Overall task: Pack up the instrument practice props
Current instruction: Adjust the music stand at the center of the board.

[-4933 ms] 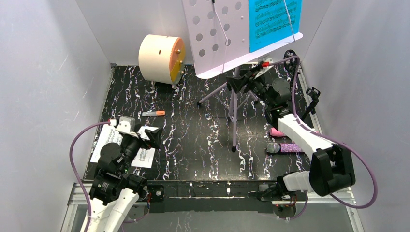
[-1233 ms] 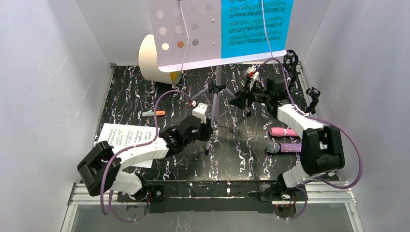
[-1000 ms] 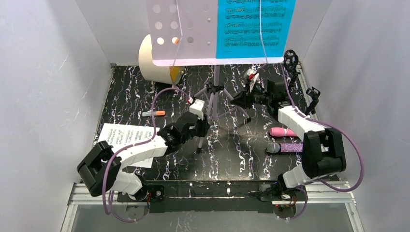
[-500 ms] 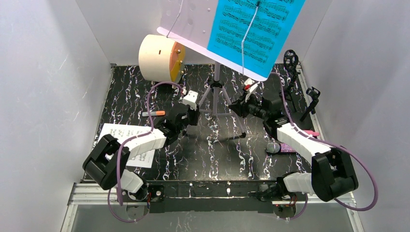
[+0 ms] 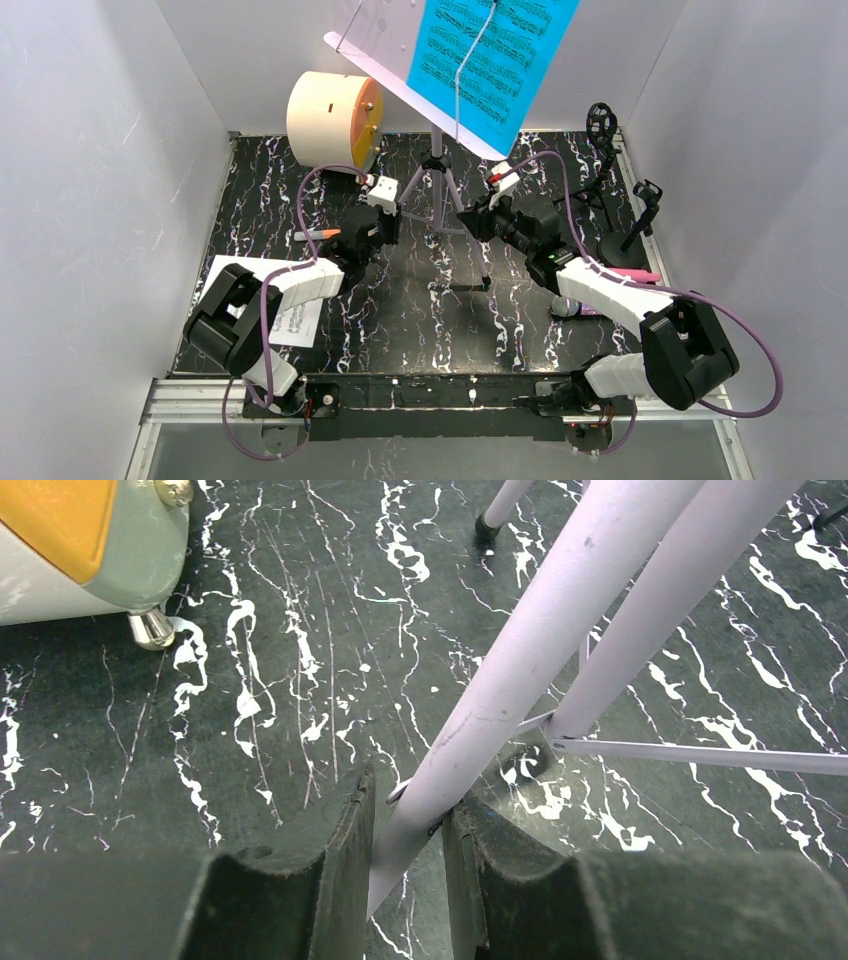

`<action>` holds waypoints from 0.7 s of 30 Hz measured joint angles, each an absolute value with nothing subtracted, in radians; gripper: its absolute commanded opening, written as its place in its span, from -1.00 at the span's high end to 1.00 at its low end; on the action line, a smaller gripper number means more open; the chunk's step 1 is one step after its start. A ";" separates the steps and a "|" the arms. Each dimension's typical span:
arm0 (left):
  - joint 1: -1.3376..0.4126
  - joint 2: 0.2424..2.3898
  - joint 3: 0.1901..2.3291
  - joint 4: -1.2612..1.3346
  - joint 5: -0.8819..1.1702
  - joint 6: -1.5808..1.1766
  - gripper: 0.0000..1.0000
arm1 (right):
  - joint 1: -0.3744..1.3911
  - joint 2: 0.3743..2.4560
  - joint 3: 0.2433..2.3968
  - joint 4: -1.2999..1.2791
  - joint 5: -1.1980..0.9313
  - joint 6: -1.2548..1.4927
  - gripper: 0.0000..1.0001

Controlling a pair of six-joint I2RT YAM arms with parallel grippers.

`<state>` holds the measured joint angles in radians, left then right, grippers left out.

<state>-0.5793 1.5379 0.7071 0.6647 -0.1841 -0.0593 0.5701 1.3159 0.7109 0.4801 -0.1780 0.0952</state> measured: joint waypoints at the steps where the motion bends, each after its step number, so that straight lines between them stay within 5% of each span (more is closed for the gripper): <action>1: -0.575 1.539 0.707 0.667 -0.185 -0.058 0.72 | 0.575 1.320 0.712 0.488 -0.170 0.106 0.97; 21: -0.558 1.577 0.738 0.682 -0.207 -0.014 0.75 | 0.590 1.396 0.671 0.671 -0.119 0.211 0.97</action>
<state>-0.5579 1.5772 0.7380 0.6815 -0.2073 -0.0139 0.5903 1.3956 0.6712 0.6708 -0.1188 0.2111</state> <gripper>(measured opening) 0.248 0.260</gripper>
